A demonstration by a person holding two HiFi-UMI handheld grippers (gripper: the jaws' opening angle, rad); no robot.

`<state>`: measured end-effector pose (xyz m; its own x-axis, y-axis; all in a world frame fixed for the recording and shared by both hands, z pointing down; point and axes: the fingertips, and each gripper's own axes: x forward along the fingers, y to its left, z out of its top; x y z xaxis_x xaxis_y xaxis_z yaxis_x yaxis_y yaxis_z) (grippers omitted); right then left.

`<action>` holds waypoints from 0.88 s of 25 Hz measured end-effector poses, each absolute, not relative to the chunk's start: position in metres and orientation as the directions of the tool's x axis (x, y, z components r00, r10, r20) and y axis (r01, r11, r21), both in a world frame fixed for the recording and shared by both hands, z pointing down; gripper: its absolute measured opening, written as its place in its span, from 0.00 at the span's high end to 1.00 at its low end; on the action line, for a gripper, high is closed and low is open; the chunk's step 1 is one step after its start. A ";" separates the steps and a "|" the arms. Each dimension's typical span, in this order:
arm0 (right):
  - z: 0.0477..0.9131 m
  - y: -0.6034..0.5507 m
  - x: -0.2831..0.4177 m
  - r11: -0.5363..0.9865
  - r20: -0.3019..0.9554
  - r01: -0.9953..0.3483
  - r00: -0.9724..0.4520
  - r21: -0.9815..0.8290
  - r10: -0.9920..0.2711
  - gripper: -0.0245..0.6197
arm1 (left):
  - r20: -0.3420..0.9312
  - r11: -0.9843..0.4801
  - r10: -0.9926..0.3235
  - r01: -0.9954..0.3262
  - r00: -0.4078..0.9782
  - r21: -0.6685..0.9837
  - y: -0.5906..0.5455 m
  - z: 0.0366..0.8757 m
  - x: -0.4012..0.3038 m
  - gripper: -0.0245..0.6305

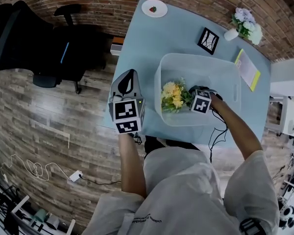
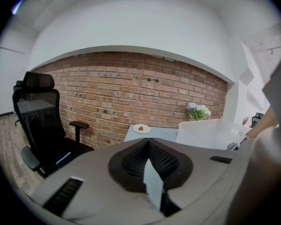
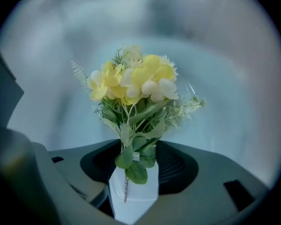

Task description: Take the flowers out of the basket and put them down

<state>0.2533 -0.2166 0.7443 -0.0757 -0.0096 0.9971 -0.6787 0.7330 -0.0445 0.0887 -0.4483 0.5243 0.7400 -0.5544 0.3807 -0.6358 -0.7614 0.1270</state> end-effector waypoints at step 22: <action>0.692 -0.219 0.250 0.658 0.988 -0.752 -0.125 -0.038 -0.086 0.82 | 0.334 -0.778 -0.560 -0.620 0.758 0.104 -0.423 0.498 0.094 0.94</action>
<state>0.2500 -0.2192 0.6920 -0.1249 -0.0865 0.9884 -0.7524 0.6577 -0.0375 0.0943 -0.4226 0.4975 0.7583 -0.5599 0.3340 -0.6200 -0.7776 0.1040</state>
